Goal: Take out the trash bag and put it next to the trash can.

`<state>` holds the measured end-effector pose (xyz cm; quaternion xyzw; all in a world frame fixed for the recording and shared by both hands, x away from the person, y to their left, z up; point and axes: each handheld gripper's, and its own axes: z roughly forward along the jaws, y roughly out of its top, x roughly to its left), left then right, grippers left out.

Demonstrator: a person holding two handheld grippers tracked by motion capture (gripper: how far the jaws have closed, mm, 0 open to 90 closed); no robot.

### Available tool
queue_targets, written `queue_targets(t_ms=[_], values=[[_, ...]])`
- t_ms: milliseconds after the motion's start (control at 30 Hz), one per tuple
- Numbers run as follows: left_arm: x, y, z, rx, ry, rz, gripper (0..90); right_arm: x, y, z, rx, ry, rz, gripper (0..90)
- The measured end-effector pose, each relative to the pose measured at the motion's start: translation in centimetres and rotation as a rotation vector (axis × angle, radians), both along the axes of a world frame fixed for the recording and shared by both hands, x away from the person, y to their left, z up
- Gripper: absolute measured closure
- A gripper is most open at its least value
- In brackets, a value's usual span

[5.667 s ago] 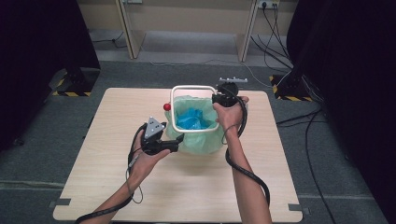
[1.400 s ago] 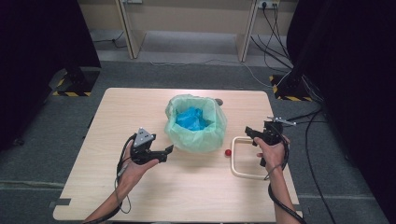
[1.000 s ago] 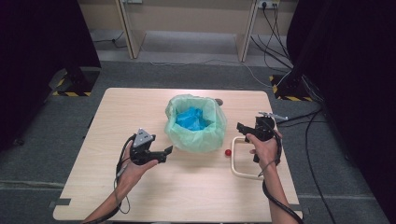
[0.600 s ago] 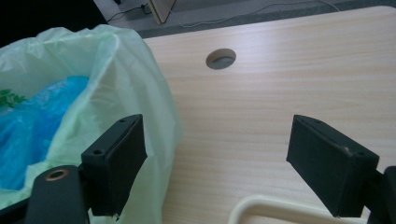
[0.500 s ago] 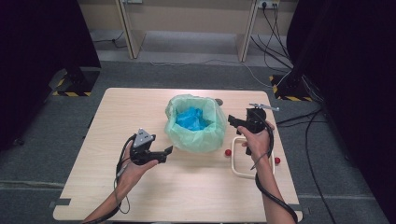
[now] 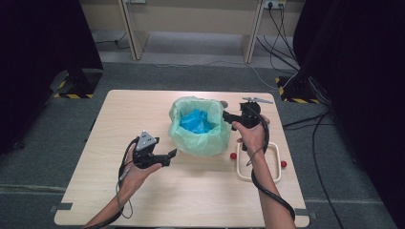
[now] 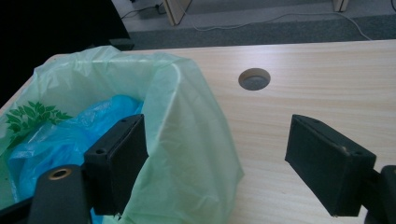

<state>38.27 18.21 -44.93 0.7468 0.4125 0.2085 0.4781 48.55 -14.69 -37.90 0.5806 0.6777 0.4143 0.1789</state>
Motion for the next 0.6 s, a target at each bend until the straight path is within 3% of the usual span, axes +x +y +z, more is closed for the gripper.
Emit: queue_targets(t_ms=[233, 600], values=[[0.3, -0.2, 0.4, -0.015, -0.006, 0.001, 15.0, 0.5, 1.4, -0.5, -0.013, 0.018, 0.024, 21.0], [1.3, -0.9, 1.1, -0.032, -0.016, -0.028, 19.4, 0.4, 0.7, -0.7, -0.012, 0.024, 0.013, 21.1]])
